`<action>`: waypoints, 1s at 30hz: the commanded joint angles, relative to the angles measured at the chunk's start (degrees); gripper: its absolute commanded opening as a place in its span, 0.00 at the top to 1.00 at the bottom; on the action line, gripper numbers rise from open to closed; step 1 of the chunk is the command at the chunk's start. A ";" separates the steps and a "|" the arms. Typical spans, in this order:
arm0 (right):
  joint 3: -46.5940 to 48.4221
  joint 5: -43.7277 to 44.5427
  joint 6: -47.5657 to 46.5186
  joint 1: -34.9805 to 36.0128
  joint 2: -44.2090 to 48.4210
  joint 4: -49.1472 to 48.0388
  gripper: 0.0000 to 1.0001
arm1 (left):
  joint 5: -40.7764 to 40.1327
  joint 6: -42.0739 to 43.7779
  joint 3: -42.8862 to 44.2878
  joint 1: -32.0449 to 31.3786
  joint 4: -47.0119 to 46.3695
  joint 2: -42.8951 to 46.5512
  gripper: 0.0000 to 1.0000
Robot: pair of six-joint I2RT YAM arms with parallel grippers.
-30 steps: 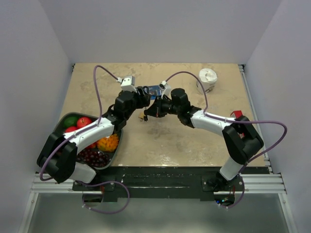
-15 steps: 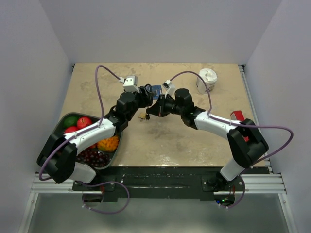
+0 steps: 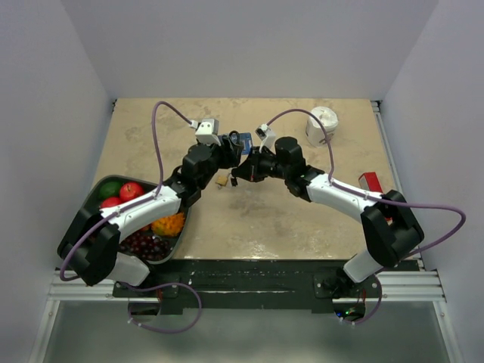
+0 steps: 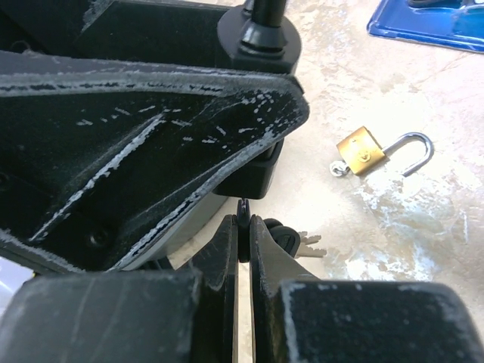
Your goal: Unlock with the key
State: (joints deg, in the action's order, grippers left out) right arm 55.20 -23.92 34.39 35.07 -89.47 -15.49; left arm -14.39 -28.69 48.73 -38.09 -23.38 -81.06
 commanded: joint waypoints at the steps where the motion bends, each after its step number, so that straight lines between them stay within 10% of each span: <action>1: 2.99 10.91 -1.70 -3.60 2.99 -8.42 1.00 | 2.44 0.83 -0.65 -1.38 0.35 1.61 1.00; 30: -0.18 17.77 -4.33 -3.60 5.62 -22.14 1.00 | 5.25 -0.58 0.05 -3.13 0.79 -2.08 1.00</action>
State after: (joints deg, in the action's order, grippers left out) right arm 51.05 -19.03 32.82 35.07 -86.37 -21.87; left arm -12.64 -29.34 49.19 -38.65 -27.09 -82.00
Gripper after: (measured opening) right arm 0.037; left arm 0.599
